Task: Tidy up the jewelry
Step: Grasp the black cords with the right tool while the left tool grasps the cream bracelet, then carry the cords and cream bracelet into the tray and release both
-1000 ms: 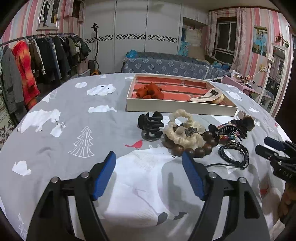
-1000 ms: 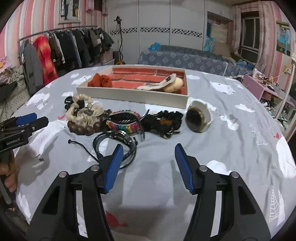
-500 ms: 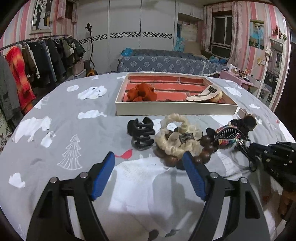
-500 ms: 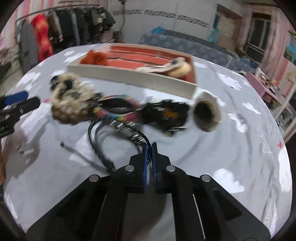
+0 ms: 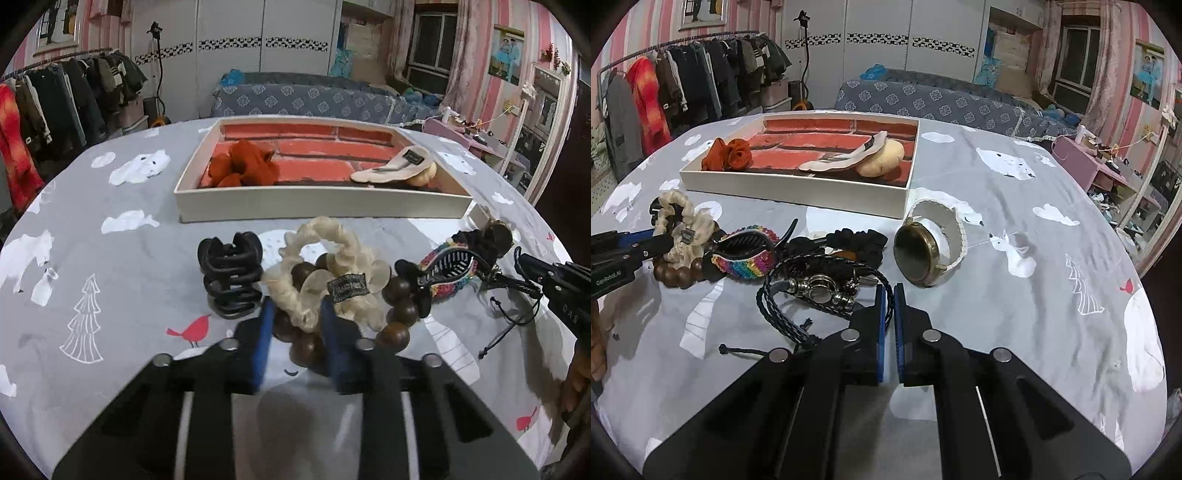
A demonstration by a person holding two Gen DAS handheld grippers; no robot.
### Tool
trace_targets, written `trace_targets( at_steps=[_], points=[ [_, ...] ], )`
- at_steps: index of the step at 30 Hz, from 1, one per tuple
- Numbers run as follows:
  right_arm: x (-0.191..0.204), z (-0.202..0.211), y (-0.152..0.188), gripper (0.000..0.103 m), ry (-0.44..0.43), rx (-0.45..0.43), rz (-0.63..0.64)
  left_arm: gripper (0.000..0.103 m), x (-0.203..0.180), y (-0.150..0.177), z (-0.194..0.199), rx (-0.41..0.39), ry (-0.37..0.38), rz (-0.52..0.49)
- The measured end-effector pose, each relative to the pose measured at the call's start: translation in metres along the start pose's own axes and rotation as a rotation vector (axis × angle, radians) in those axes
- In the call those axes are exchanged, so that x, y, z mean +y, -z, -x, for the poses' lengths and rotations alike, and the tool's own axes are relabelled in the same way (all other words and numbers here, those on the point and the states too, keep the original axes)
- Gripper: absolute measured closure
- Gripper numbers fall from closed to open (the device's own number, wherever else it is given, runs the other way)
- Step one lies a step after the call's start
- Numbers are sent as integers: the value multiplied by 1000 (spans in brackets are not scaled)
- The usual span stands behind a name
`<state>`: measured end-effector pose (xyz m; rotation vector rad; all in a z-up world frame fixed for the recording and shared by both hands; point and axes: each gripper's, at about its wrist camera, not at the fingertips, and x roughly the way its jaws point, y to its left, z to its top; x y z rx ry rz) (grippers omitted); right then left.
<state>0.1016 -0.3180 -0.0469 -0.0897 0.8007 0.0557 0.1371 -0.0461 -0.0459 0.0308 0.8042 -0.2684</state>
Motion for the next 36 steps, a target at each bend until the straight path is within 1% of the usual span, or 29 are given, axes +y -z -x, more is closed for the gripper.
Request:
trace_targets(
  at_steps=[1, 6, 11, 16, 19, 23, 31, 36],
  points=[
    [0, 2, 1, 98, -4, -3, 0, 92, 1, 0, 4, -14, 8, 2],
    [1, 15, -2, 98, -17, -40, -5, 95, -5, 0, 17, -57, 31, -7],
    [0, 41, -9, 98, -20, -100, -5, 95, -10, -4, 42, -122, 35, -25],
    [2, 75, -19, 99, -5, -184, 9, 95, -18, -9, 76, -209, 2, -82],
    [5, 95, -23, 99, 1, -227, 20, 95, -19, -10, 88, -234, 5, -87],
    [9, 114, -23, 99, 0, -258, 21, 95, -18, -9, 103, -261, -4, -89],
    [13, 138, -23, 99, 6, -311, 18, 95, -17, -8, 124, -305, -14, -80],
    [15, 144, -25, 99, 6, -324, 21, 95, -16, -9, 132, -323, -20, -76]
  ],
)
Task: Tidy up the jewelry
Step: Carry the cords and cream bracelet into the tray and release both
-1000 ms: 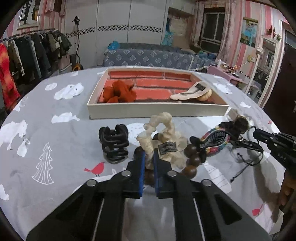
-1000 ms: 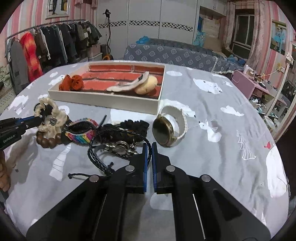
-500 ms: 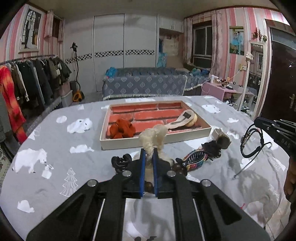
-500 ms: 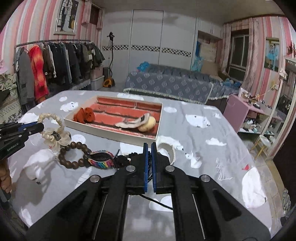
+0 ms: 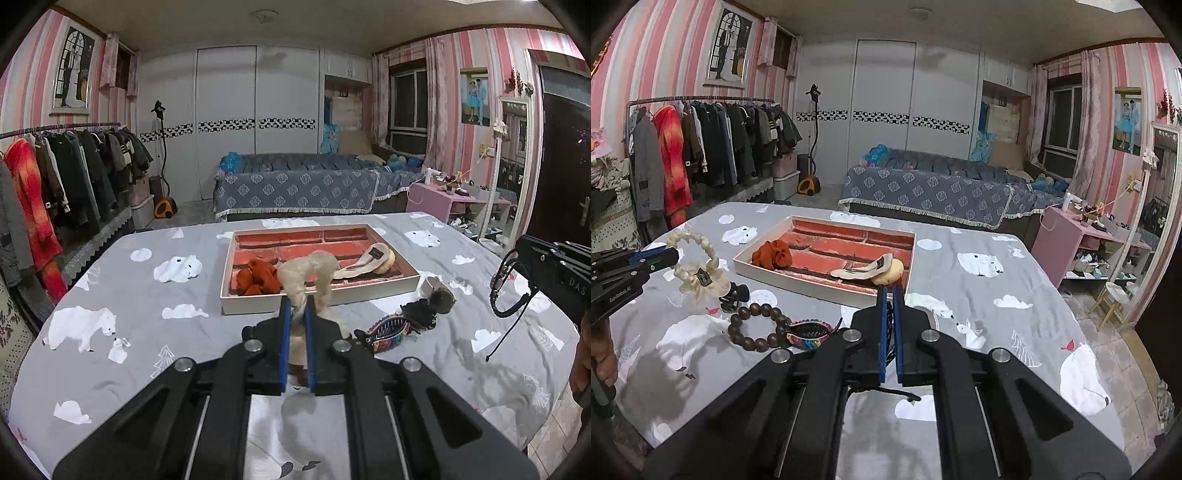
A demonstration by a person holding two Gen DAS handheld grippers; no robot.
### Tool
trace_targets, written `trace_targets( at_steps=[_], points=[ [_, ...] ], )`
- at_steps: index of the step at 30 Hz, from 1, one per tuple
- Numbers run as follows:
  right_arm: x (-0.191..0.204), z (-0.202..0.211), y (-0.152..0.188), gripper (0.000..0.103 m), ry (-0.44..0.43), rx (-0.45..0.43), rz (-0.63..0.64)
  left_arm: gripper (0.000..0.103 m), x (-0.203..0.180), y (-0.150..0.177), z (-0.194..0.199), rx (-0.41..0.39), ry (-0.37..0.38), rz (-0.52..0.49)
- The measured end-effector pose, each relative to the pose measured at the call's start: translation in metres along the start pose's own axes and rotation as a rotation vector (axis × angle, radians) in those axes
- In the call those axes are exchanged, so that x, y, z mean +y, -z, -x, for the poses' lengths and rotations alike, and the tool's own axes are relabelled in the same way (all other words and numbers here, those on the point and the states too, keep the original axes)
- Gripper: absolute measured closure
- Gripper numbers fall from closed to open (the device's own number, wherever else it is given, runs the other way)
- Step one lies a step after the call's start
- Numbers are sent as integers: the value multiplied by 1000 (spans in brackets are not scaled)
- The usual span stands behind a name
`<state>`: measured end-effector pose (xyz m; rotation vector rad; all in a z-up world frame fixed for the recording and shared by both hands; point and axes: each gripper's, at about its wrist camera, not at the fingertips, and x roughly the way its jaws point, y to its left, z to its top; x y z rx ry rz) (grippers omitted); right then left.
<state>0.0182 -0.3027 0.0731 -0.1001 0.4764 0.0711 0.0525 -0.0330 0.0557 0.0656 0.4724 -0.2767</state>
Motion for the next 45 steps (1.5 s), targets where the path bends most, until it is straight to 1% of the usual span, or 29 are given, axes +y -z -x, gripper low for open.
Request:
trace_targets(
  at_steps=[7, 12, 16, 22, 24, 27, 31, 33, 34, 36, 39, 41, 43, 45],
  points=[
    [1, -3, -3, 99, -12, -6, -4, 95, 3, -5, -3, -14, 1, 5],
    [2, -12, -9, 99, -23, -9, 6, 95, 4, -17, -12, -19, 16, 1],
    [2, -22, -24, 99, -43, -26, 7, 95, 5, -30, -23, -39, 14, -15],
    [-13, -50, -55, 99, -76, -49, -31, 95, 12, -56, -58, -36, 28, -9],
    [-18, -64, -66, 99, -110, -50, -57, 95, 14, -66, -75, -19, 46, -10],
    [-21, -88, -79, 99, -140, -46, -88, 95, 20, -77, -99, -4, 42, 9],
    [-15, -118, -90, 99, -159, -33, -103, 95, 28, -83, -134, 32, 31, 46],
    [-11, -135, -95, 99, -175, -21, -104, 95, 29, -82, -147, 55, 36, 47],
    [-9, -144, -95, 99, -177, -15, -104, 95, 30, -82, -154, 64, 42, 53],
    [-7, -159, -94, 99, -184, -1, -115, 95, 31, -79, -170, 99, 86, 67],
    [-9, -182, -94, 99, -183, 16, -131, 95, 33, -76, -185, 115, 79, 64],
    [-8, -196, -93, 99, -180, 29, -137, 95, 35, -73, -199, 145, 81, 79],
    [-8, -215, -85, 99, -175, 66, -141, 95, 37, -66, -213, 180, 71, 84],
    [-6, -237, -69, 99, -164, 131, -136, 95, 37, -58, -224, 217, 59, 79]
  ],
)
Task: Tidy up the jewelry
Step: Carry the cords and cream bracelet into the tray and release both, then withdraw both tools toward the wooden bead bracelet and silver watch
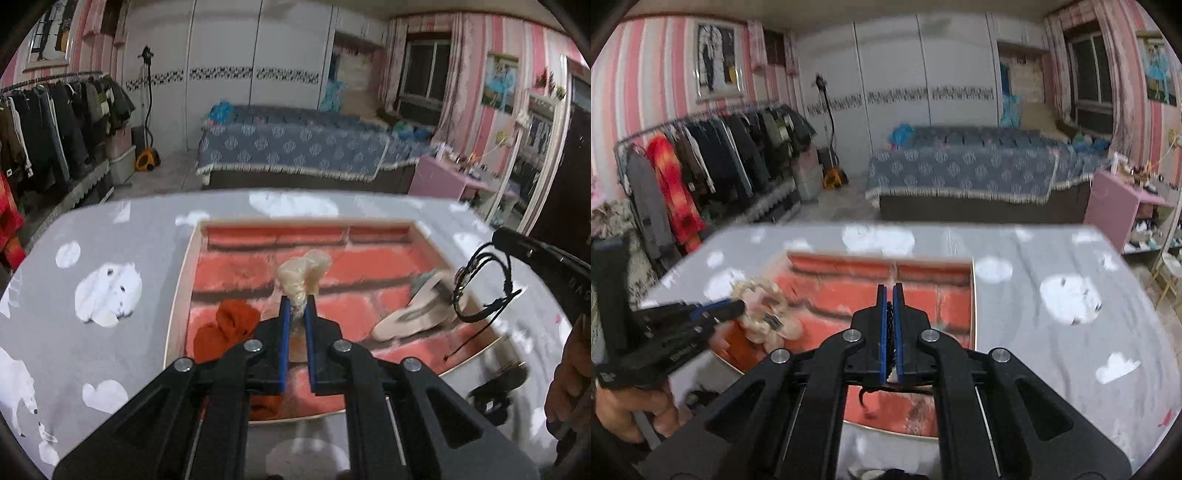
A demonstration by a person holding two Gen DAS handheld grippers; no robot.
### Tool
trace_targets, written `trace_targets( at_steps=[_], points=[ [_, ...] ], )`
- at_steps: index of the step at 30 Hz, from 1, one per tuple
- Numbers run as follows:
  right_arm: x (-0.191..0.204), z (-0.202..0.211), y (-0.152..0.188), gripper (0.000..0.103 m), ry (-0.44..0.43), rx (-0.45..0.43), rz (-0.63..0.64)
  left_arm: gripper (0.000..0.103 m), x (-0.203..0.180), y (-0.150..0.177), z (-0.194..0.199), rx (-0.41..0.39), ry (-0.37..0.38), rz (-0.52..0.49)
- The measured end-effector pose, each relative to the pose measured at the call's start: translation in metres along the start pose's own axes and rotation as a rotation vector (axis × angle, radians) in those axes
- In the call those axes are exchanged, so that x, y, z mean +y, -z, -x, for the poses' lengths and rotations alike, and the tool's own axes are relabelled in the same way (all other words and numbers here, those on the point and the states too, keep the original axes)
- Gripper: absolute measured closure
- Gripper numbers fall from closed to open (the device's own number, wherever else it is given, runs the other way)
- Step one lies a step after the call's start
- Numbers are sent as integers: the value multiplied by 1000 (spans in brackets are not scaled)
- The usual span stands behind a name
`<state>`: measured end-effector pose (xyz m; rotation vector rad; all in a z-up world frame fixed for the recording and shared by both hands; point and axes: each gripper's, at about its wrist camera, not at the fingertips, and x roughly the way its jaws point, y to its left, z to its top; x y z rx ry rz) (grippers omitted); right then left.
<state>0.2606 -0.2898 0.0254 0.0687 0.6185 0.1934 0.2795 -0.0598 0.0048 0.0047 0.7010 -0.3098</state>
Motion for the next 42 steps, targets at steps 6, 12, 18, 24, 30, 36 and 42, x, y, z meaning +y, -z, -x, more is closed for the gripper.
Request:
trace_targets(
  at_steps=[6, 12, 18, 24, 30, 36, 42],
  points=[
    [-24, -32, 31, 98, 87, 112, -29, 91, 9, 19, -24, 96, -32, -17],
    [-28, -33, 35, 89, 122, 121, -4, 72, 13, 23, -21, 117, -25, -14],
    [-25, -16, 32, 72, 109, 77, 19, 51, 16, 16, -7, 87, -22, 12],
    [-19, 38, 15, 59, 123, -38, 65, 45, 20, -1, 37, -12, -30, 14],
    [-18, 102, 17, 48, 161, -137, 101, 41, 18, -1, 103, -149, -105, -37],
    [-27, 154, 57, 42, 172, -167, 30, 30, 17, 45, 153, -235, -96, -6],
    [-27, 174, 121, 37, 174, -130, -33, 30, 9, 104, 162, -219, -111, 32]
  ],
)
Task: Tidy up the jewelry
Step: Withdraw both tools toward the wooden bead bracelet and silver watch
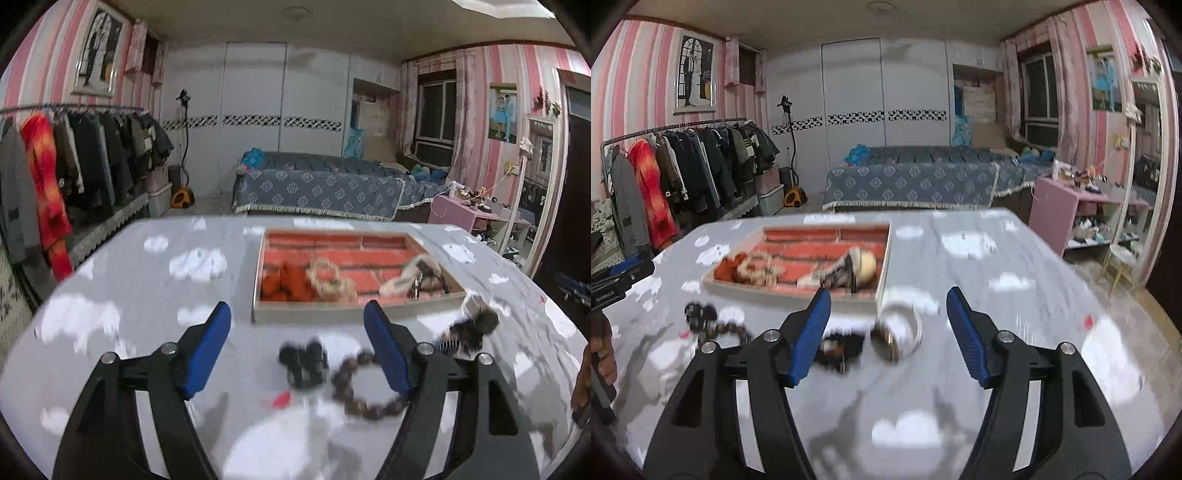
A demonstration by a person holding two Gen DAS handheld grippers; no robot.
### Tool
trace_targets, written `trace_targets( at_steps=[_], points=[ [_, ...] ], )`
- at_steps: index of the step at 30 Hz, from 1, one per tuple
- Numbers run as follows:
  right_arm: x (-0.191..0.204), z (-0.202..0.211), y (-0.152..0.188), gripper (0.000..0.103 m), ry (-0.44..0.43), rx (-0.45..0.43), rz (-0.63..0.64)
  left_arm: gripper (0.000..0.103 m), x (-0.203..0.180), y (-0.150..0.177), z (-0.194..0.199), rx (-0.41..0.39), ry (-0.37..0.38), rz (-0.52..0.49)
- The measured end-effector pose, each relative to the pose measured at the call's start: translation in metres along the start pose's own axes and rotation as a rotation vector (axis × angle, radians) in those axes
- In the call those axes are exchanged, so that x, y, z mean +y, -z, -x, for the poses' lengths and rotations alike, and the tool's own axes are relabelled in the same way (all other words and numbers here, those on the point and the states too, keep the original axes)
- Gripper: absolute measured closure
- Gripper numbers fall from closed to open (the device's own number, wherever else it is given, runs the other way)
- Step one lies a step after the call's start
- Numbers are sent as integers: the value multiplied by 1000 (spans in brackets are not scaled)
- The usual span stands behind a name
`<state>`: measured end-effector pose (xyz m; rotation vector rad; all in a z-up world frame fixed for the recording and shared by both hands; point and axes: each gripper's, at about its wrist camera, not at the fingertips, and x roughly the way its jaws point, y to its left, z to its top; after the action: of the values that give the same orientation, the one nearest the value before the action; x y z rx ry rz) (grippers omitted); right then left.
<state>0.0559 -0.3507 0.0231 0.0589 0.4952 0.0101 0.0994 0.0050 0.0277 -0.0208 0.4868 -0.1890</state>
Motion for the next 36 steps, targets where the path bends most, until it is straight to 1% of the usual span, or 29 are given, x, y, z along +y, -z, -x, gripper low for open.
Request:
trace_targets(
  at_steps=[3, 5, 7, 9, 11, 14, 17, 21, 27, 36],
  points=[
    [6, 3, 29, 37, 3, 45, -1, 29, -2, 23, 3, 15, -19, 32],
    [9, 4, 41, 37, 13, 65, 8, 27, -5, 34, 7, 12, -34, 35],
    [11, 8, 53, 37, 17, 65, 18, 21, -8, 39, 10, 6, -45, 36],
    [13, 10, 59, 36, 48, 52, 42, 21, -10, 42, 10, 12, -47, 38],
    [10, 10, 63, 35, 58, 42, 41, 21, -13, 49, 10, 17, -56, 26],
    [8, 10, 68, 35, 64, 39, 35, 21, -18, 53, 7, 33, -63, 2],
    [13, 13, 68, 32, 81, 17, 59, 21, -22, 57, 5, 40, -67, -14],
    [13, 15, 69, 32, 94, 5, 61, 20, -26, 57, 3, 46, -76, -35],
    [9, 11, 68, 32, 81, 23, 37, 18, -28, 56, 2, 47, -95, -44],
    [8, 13, 69, 32, 77, 18, 32, 18, -30, 56, 1, 44, -103, -47]
  ],
)
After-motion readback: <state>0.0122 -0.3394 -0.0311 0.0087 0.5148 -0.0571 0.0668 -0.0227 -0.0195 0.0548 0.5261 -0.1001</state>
